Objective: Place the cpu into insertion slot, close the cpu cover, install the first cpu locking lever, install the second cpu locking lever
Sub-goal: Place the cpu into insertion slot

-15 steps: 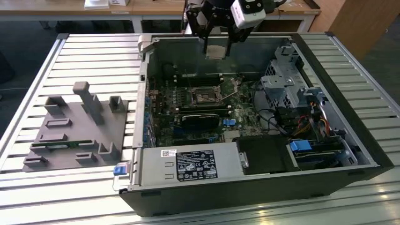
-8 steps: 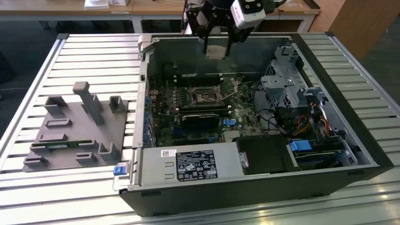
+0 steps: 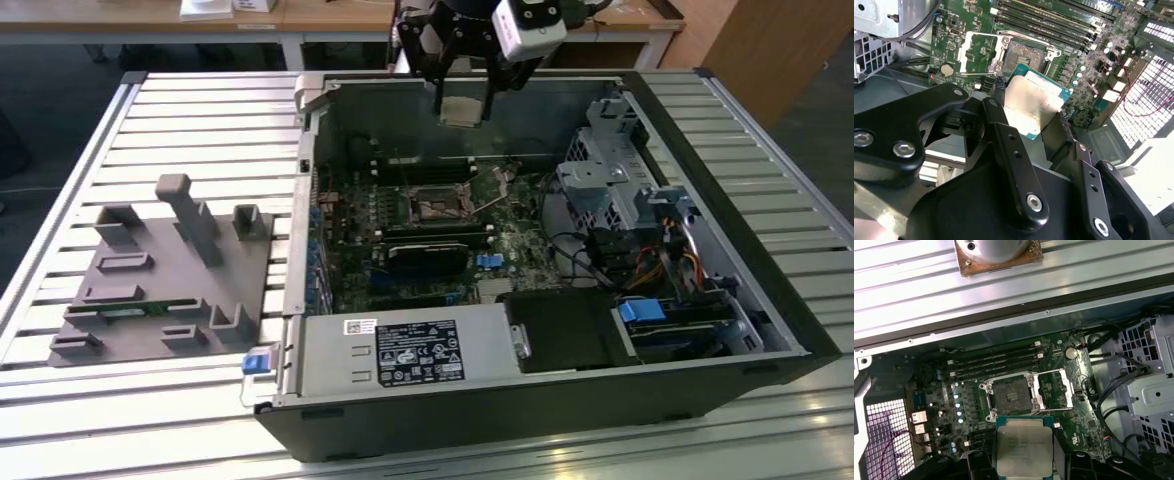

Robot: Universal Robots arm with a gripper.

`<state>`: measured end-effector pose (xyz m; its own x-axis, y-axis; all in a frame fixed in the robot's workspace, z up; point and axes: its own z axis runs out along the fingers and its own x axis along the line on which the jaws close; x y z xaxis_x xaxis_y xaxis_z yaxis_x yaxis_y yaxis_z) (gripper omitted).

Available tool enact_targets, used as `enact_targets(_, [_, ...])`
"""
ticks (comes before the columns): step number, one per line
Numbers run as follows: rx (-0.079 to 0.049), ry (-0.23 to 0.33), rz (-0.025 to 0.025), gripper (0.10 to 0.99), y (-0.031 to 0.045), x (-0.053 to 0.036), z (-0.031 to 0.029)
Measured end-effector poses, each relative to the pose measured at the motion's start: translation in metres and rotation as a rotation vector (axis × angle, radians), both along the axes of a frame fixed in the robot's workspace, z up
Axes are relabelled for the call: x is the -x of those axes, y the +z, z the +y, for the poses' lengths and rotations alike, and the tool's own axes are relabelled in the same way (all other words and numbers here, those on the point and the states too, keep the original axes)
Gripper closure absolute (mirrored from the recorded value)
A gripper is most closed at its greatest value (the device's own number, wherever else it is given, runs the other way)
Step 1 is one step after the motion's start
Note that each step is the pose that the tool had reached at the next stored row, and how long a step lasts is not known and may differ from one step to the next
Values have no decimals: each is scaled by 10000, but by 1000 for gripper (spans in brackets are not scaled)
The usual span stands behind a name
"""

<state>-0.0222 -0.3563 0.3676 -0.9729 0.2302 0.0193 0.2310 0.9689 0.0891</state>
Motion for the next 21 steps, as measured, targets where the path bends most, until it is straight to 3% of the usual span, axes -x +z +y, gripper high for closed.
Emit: enact_targets(21, [0, -443, 0, 549, 0, 0, 0])
